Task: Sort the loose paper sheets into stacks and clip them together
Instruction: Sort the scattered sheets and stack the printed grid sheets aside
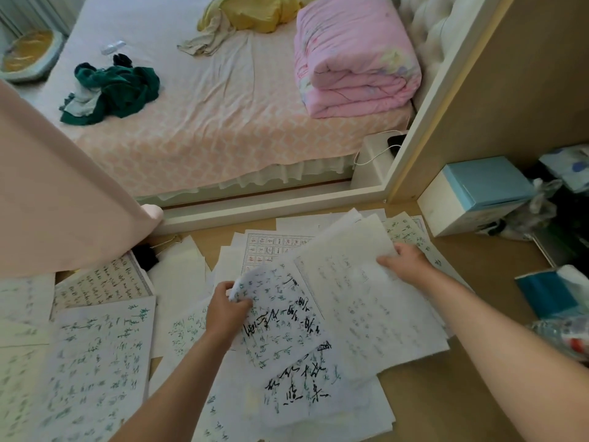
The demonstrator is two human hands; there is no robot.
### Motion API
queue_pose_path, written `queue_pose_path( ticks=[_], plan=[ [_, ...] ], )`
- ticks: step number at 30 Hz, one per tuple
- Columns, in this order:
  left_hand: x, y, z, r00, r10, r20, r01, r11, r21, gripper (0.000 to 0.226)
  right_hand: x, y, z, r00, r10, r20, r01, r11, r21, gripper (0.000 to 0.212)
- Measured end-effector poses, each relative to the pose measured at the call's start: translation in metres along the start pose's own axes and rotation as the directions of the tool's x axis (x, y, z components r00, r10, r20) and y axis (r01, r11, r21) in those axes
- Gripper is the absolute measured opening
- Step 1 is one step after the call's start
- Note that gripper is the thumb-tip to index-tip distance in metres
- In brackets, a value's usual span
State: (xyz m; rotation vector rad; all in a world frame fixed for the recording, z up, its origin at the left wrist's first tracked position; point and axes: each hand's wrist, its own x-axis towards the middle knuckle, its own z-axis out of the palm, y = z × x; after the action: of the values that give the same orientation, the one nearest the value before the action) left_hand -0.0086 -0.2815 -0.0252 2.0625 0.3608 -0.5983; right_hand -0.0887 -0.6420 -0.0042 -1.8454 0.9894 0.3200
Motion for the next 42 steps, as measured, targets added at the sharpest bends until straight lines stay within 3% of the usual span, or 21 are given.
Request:
queue_pose_path(
  ticks=[4, 7, 10, 12, 14, 16, 20, 23, 25, 27, 29, 32, 34, 36, 39, 42],
  plan=[
    [-0.015, -0.01, -0.001, 0.998, 0.031, -0.052, -0.028, 0.997, 0.069, 0.016, -0.024, 0.004, 0.011, 0.982, 0.159, 0.098, -0.181, 0.941, 0.287, 0.017],
    [-0.019, -0.017, -0.007, 0.983, 0.115, -0.141, -0.103, 0.991, 0.088, 0.017, -0.036, 0.014, 0.032, 0.96, 0.268, 0.083, -0.276, 0.856, 0.437, 0.027],
    [-0.022, -0.024, -0.018, 0.983, -0.04, -0.181, 0.019, 0.993, -0.114, 0.01, -0.051, 0.021, 0.063, 0.958, 0.285, 0.041, -0.263, 0.808, 0.527, 0.015],
    [-0.027, -0.028, -0.024, 0.989, -0.145, -0.017, 0.142, 0.98, -0.141, 0.014, -0.062, 0.025, 0.09, 0.962, 0.271, -0.01, -0.228, 0.827, 0.514, 0.017],
    [-0.034, -0.03, -0.03, 0.954, -0.211, 0.214, 0.214, 0.977, 0.009, 0.02, -0.072, 0.028, 0.115, 0.962, 0.259, -0.083, -0.194, 0.868, 0.458, 0.029],
    [-0.04, -0.03, -0.035, 0.91, -0.27, 0.314, 0.241, 0.962, 0.13, 0.015, -0.083, 0.025, 0.134, 0.963, 0.231, -0.136, -0.169, 0.918, 0.359, 0.032],
    [-0.045, -0.023, -0.036, 0.885, -0.289, 0.365, 0.234, 0.954, 0.189, 0.04, -0.099, 0.022, 0.153, 0.987, 0.106, -0.119, -0.096, 0.992, 0.086, 0.031],
    [-0.043, -0.018, -0.028, 0.911, -0.197, 0.362, 0.133, 0.972, 0.194, 0.03, -0.102, 0.02, 0.153, 0.999, -0.046, -0.018, 0.042, 0.983, -0.177, 0.017],
    [-0.044, -0.017, -0.021, 0.922, -0.131, 0.364, 0.053, 0.975, 0.215, 0.03, -0.099, 0.019, 0.14, 0.989, -0.136, -0.056, 0.105, 0.92, -0.378, 0.016],
    [-0.046, -0.018, -0.018, 0.929, -0.115, 0.352, 0.045, 0.978, 0.203, 0.036, -0.088, 0.022, 0.119, 0.959, -0.249, -0.134, 0.145, 0.839, -0.524, 0.031],
    [-0.049, -0.02, -0.019, 0.945, -0.115, 0.307, 0.07, 0.986, 0.153, 0.032, -0.072, 0.026, 0.094, 0.934, -0.295, -0.2, 0.137, 0.815, -0.563, 0.045],
    [-0.052, -0.028, -0.02, 0.963, -0.132, 0.236, 0.136, 0.991, -0.003, 0.024, -0.048, 0.034, 0.062, 0.972, -0.173, -0.156, 0.063, 0.839, -0.54, 0.073],
    [-0.052, -0.035, -0.019, 0.969, -0.165, 0.184, 0.185, 0.978, -0.097, 0.024, -0.038, 0.036, 0.052, 0.99, -0.092, -0.109, 0.01, 0.807, -0.59, 0.103],
    [-0.052, -0.039, -0.016, 0.969, -0.188, 0.163, 0.212, 0.966, -0.145, 0.029, -0.031, 0.035, 0.05, 0.991, -0.076, -0.107, -0.011, 0.766, -0.643, 0.115],
    [-0.055, -0.038, -0.009, 0.968, -0.183, 0.172, 0.204, 0.972, -0.114, 0.033, -0.028, 0.033, 0.054, 0.992, -0.039, -0.123, -0.046, 0.781, -0.623, 0.102],
    [-0.054, -0.038, -0.003, 0.964, -0.18, 0.198, 0.2, 0.976, -0.083, 0.032, -0.03, 0.034, 0.059, 0.991, -0.042, -0.126, -0.032, 0.845, -0.534, 0.054]
  ],
)
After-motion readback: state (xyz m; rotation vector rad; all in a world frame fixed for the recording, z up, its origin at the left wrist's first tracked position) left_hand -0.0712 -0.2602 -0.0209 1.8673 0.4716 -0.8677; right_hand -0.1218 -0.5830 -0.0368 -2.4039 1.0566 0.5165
